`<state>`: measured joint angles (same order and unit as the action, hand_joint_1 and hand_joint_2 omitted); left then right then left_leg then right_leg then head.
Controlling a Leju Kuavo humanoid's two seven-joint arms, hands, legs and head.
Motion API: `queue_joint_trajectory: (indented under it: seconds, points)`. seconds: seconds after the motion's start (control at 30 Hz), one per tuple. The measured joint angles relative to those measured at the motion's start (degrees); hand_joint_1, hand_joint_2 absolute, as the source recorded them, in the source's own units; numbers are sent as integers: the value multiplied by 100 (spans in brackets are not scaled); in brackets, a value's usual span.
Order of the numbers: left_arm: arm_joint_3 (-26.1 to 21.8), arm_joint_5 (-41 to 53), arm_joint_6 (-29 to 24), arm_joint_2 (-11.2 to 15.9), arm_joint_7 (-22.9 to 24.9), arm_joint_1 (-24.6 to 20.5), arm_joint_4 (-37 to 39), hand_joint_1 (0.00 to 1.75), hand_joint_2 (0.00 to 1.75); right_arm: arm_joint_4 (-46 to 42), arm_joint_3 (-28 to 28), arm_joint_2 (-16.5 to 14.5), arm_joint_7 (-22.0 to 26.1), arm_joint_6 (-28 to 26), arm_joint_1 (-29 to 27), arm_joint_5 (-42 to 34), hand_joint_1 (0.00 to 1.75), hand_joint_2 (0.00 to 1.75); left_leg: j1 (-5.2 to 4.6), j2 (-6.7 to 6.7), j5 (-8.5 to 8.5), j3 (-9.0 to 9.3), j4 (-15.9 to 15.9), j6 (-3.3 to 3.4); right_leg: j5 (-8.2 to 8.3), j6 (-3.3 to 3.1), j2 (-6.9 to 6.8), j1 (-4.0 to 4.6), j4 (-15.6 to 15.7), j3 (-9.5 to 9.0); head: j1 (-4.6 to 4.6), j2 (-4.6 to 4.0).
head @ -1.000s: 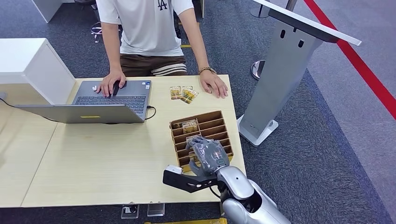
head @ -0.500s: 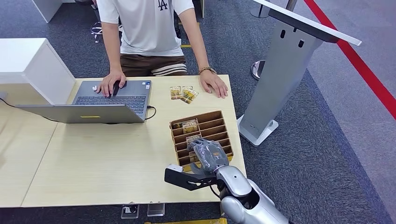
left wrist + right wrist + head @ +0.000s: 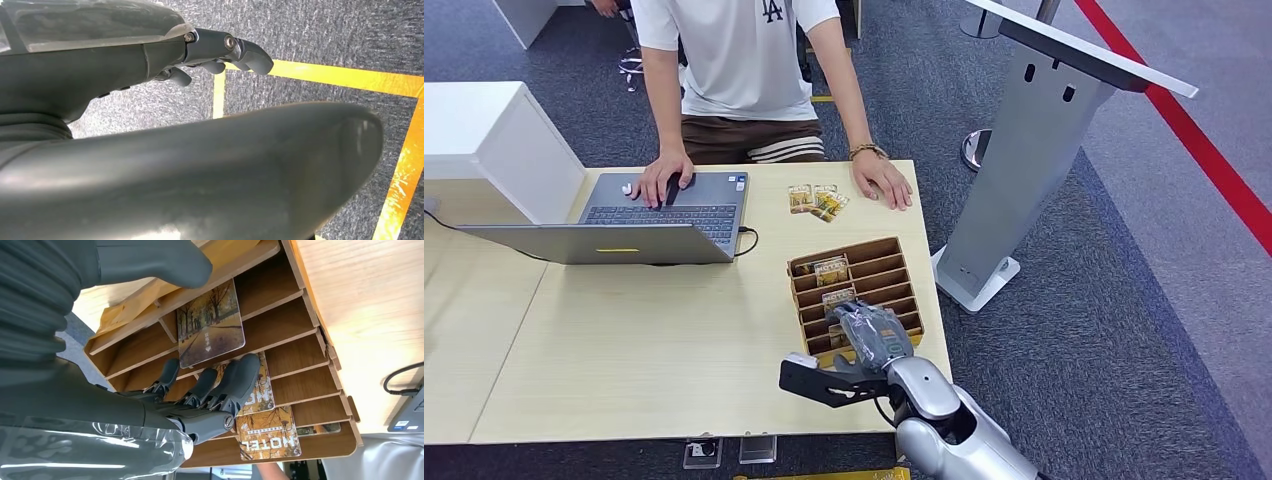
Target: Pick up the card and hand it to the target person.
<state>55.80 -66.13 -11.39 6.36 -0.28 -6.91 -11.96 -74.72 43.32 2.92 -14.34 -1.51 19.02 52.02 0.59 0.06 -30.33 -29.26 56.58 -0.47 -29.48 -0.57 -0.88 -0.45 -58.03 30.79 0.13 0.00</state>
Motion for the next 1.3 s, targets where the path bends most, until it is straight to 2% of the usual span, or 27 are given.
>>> queue_joint_trajectory:
  seconds: [0.8, 1.3]
  points:
    - [2, -1, 0, 0, 0, 0, 0, 0, 0, -43, -4, 10, -3, 11, 0, 0, 65, 175, 0, 0, 0, -1, 0, 0, 0, 0, 0, 0, 0, 0, 0, 0]
    - [2, -41, -5, 2, -2, -1, 0, 0, 0, -108, -25, 49, 0, 70, -29, -74, 75, 175, 0, 0, 0, -1, 0, 0, 0, 0, 0, 0, 0, 1, 0, 0]
